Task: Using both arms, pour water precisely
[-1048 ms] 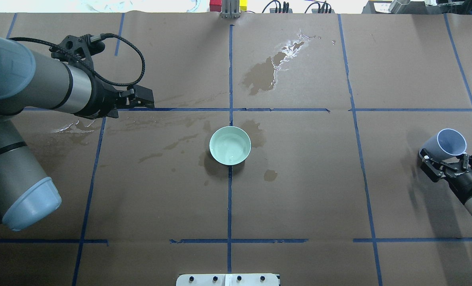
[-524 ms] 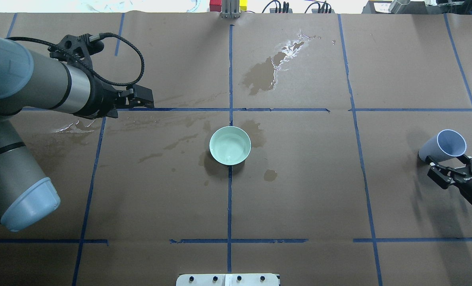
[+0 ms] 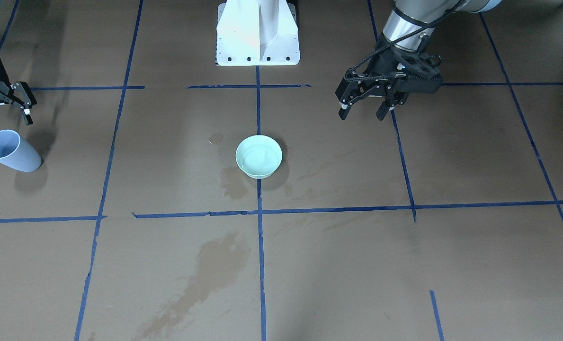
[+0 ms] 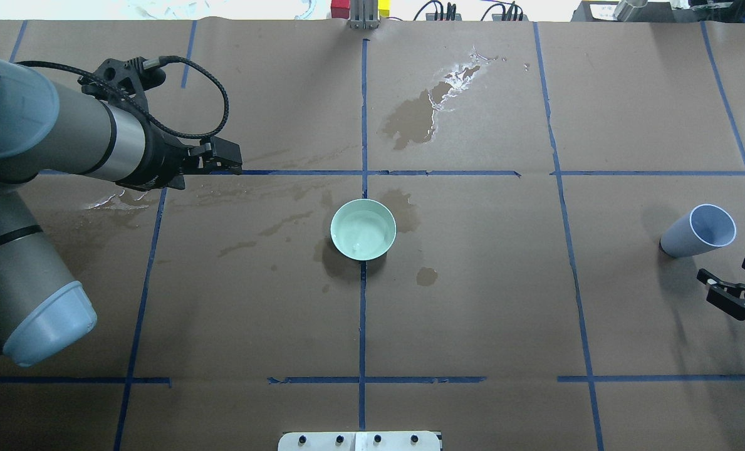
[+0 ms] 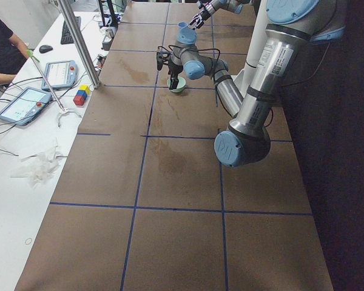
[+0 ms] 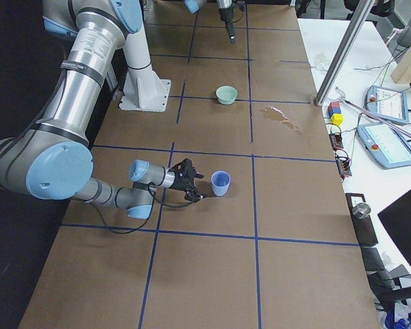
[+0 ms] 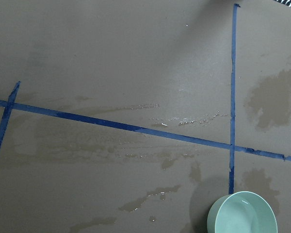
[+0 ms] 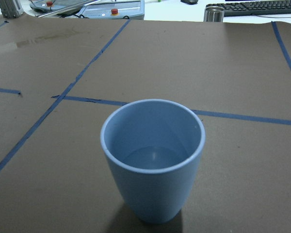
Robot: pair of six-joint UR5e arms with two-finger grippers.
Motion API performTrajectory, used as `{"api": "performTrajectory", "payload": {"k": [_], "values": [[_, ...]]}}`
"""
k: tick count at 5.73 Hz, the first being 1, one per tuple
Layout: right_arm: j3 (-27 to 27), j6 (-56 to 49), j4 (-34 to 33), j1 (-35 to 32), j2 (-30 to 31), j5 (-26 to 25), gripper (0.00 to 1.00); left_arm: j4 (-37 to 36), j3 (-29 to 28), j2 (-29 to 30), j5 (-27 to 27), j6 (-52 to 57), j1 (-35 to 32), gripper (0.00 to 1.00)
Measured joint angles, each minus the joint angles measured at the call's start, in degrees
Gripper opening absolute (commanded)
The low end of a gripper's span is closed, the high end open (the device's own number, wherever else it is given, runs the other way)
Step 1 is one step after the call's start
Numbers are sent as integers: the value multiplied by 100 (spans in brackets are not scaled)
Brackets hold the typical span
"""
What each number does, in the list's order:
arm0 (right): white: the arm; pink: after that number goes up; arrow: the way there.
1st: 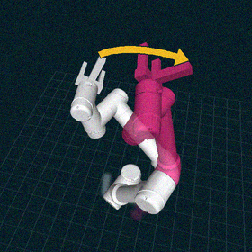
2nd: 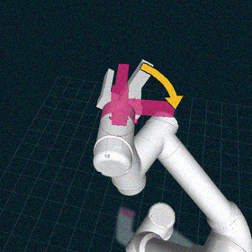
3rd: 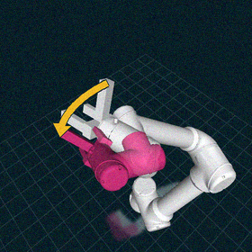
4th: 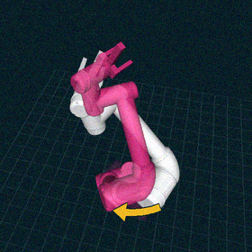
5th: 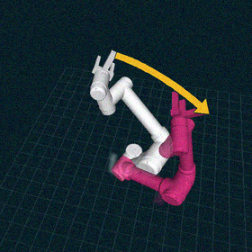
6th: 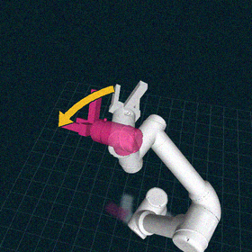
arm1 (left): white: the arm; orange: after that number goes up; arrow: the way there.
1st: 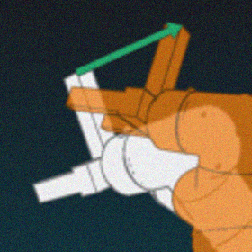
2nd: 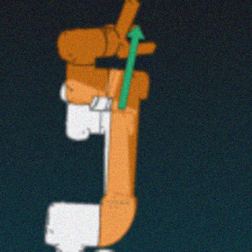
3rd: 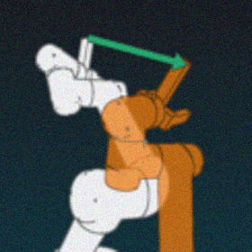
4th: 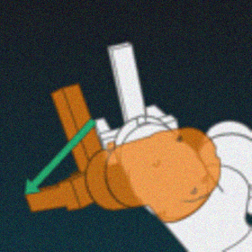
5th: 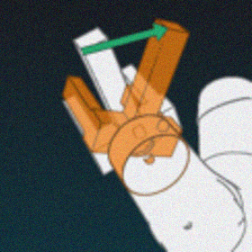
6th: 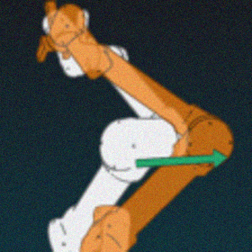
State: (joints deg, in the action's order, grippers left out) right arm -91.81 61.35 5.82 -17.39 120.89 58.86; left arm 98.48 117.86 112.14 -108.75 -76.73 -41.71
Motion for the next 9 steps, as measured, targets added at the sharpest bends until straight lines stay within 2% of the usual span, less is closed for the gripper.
{"api": "performTrajectory", "payload": {"k": [1,2,4,5,6,9], "values": [[-192,-3,19,-185,229,531,100,-3,-83,1,-4,0,31,100],[-296,-70,14,-784,311,1429,100,-6,-178,10,-11,0,81,100],[-324,-714,-192,-2674,161,3708,100,-10,-304,49,-29,-120,294,100],[-327,-1182,-598,-3630,-24,4734,100,-6,-365,89,-31,-250,454,100],[-338,-1811,-1142,-4445,-199,5513,100,-5,-446,158,-29,-302,601,100],[-349,-3614,-2773,-5838,-561,6940,100,13,-1295,814,-15,-470,947,99]]}}
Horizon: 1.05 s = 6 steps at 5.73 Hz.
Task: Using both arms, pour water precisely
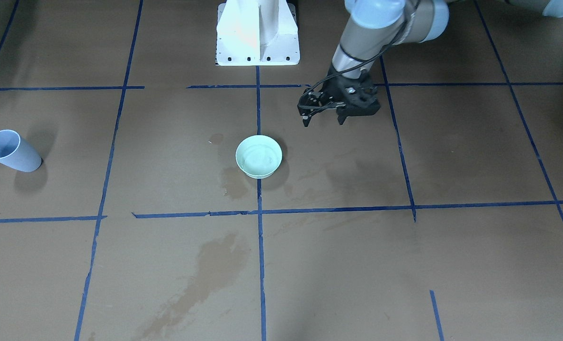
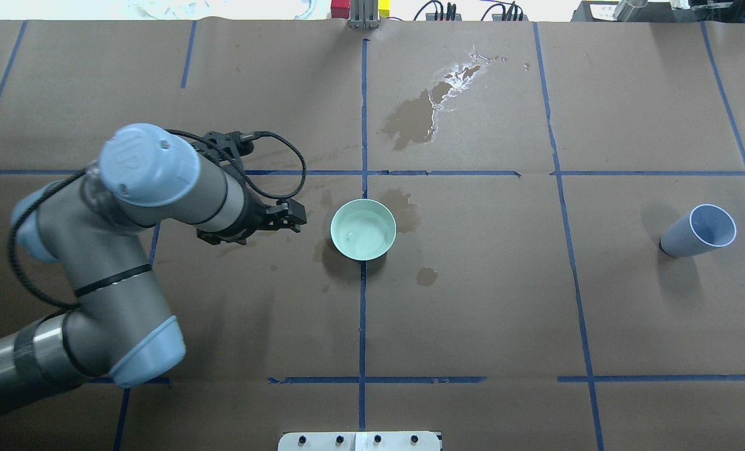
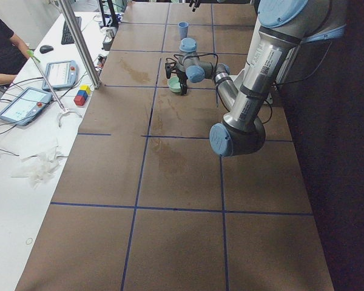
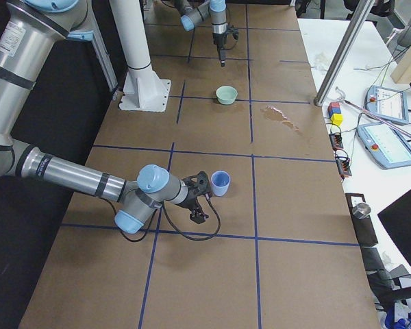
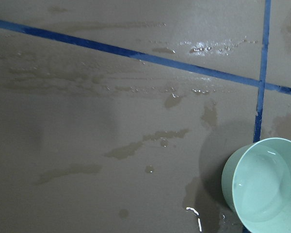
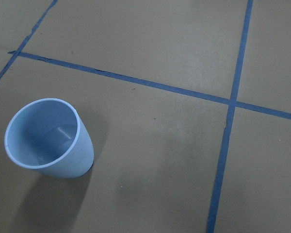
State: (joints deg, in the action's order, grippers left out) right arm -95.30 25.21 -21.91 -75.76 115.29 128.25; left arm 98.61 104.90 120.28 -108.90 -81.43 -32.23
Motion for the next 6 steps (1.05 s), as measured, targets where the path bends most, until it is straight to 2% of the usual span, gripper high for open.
{"api": "performTrajectory", "payload": {"k": [1,2,3,5,6], "values": [[-3,-736,-805,-339,-275,424,100,6,-464,379,6,-56,60,98],[-96,-1422,-1623,-556,-468,674,100,22,-946,764,9,-82,82,91],[-352,-1920,-2393,-686,-533,804,100,43,-1327,1016,9,-101,139,85],[-908,-3242,-4077,-1079,-568,856,100,72,-1725,1226,10,-271,262,81],[-1257,-4005,-5133,-1423,-592,858,100,77,-1850,1291,12,-304,303,71]]}}
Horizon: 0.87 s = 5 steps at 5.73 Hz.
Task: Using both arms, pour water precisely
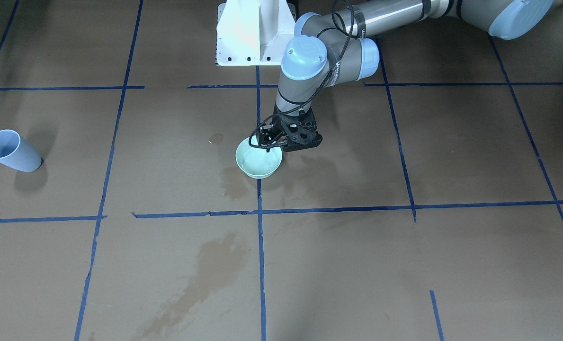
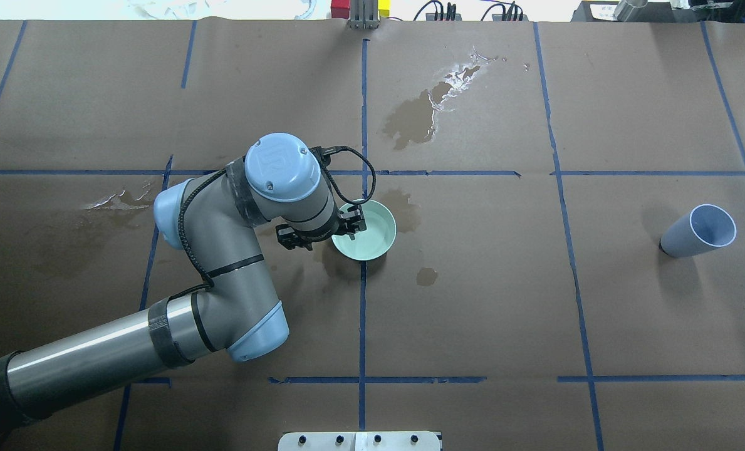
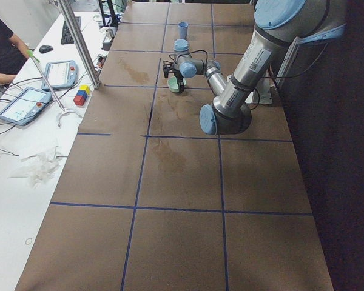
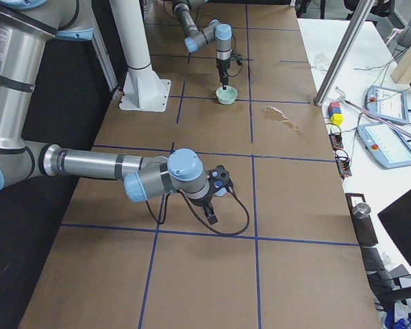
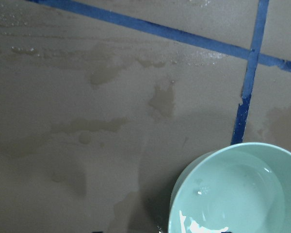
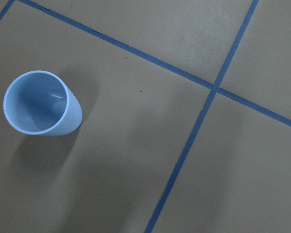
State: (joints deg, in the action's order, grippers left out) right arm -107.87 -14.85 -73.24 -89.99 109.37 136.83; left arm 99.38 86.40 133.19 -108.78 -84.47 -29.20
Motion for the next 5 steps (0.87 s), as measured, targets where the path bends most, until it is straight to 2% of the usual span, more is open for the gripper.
{"api": "performTrajectory", "payload": {"k": [1,2,3,5], "values": [[-222,-533,-832,-258,-73,-20,100,1,-82,34,4,-6,28,46],[-301,-743,-1222,-368,-146,-55,100,5,-115,51,5,-10,55,19],[-318,-783,-1334,-426,-171,-75,100,12,-127,62,6,-9,74,4],[-318,-774,-1364,-447,-202,-77,100,90,-126,61,7,-5,80,0]]}}
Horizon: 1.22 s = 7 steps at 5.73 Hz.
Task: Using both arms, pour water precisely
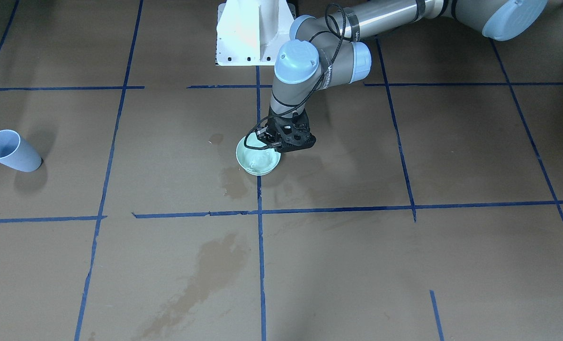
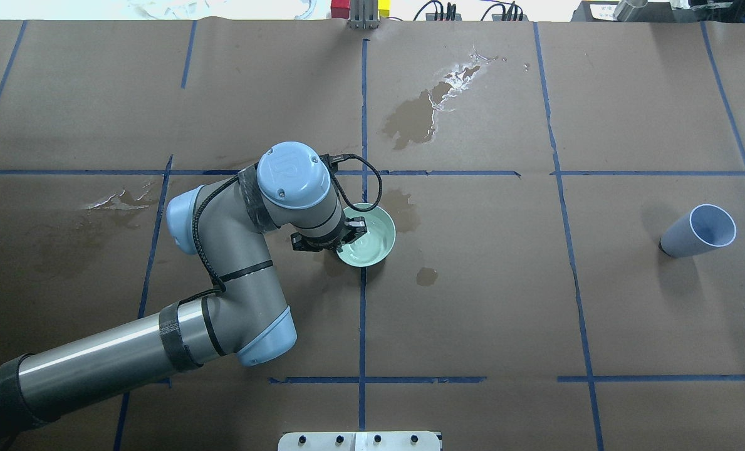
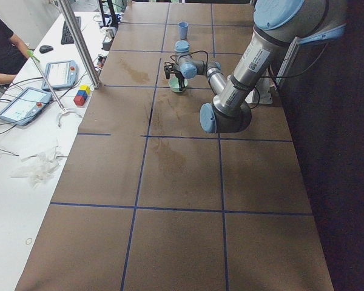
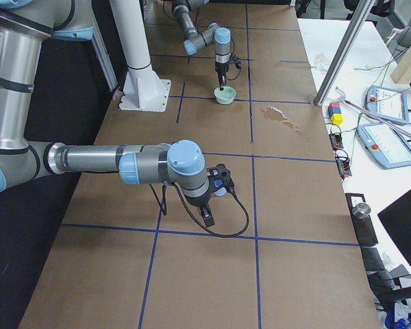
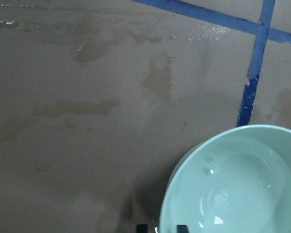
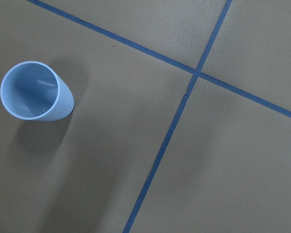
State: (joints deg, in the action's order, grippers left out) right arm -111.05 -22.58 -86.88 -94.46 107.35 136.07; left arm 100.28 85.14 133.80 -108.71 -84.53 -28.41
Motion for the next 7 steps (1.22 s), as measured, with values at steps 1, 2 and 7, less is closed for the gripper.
{"api": "performTrajectory", "payload": {"k": [1,2,7], "values": [[-5,-6,2,-2,-3,7,100,65,38,-23,-4,-7,-21,0],[-5,-6,4,-2,-2,16,100,145,238,-155,-10,-8,-107,0],[-19,53,5,18,-34,75,100,1304,1612,-2339,-819,1219,-1092,0]]}}
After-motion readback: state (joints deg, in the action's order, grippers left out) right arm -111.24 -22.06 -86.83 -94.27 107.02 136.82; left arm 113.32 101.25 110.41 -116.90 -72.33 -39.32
